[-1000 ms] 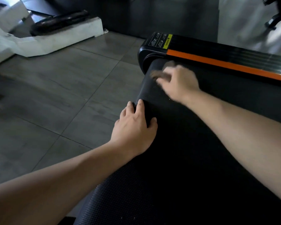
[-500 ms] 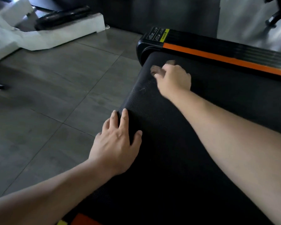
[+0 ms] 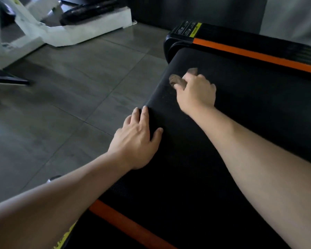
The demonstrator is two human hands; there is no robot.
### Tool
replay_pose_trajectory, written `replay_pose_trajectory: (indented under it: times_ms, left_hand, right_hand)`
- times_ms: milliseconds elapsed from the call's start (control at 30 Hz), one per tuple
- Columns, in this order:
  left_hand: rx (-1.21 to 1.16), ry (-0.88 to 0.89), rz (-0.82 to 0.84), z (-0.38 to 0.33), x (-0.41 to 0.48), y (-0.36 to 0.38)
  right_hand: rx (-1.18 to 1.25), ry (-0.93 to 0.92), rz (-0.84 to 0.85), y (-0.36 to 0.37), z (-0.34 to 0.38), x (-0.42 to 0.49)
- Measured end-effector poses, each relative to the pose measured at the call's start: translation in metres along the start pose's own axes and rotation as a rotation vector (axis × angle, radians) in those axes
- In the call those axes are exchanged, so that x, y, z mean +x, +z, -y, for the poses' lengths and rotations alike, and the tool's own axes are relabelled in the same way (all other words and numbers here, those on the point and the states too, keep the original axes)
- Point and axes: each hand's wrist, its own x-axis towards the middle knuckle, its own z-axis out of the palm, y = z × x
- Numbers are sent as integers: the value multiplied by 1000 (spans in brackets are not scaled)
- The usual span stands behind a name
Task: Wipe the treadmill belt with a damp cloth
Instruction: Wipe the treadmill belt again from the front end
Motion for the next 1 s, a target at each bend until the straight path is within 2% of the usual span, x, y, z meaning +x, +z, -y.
replay_pose_trajectory:
  times_ms: [100, 167, 233, 333, 367, 500, 567, 633, 733, 767, 900, 933, 1000]
  left_hand:
    - [-51, 1, -5, 3, 1, -1]
    - [-88, -4, 11, 6, -2, -4]
    - [-120, -23, 29, 10, -11, -5]
    - [-127, -59, 63, 14, -35, -5]
    - [-129, -67, 78, 17, -41, -5]
    - [-146, -129, 163, 28, -51, -10]
    - [-153, -169, 190, 30, -54, -12]
    - [-161, -182, 199, 28, -54, -13]
    - [-177, -169, 218, 27, -53, -13]
    - [-197, -168, 225, 29, -51, -13]
    - [-379, -185, 297, 44, -39, -14]
    - [-424, -181, 300, 47, -38, -14]
    - [-484, -167, 297, 52, -36, -14]
  right_hand:
    - [111, -274, 45, -1, 16, -45]
    - [24, -375, 38, -8, 11, -47]
    - [-112, -278, 11, -6, 1, -15]
    - [-91, -10, -20, -4, 1, 7]
    - [-83, -35, -14, -3, 12, -6]
    - [118, -360, 82, -16, 41, -101]
    - [62, -429, 128, -24, 32, -97]
    - [-36, -327, 72, -19, 18, -61]
    - [-36, -4, 2, -16, 5, -29]
    - [-35, -8, 1, -14, 12, -40]
    - [116, -332, 85, -24, 34, -123]
    - [101, -372, 106, -27, 31, -127]
    - [-2, -334, 65, -27, 22, -105]
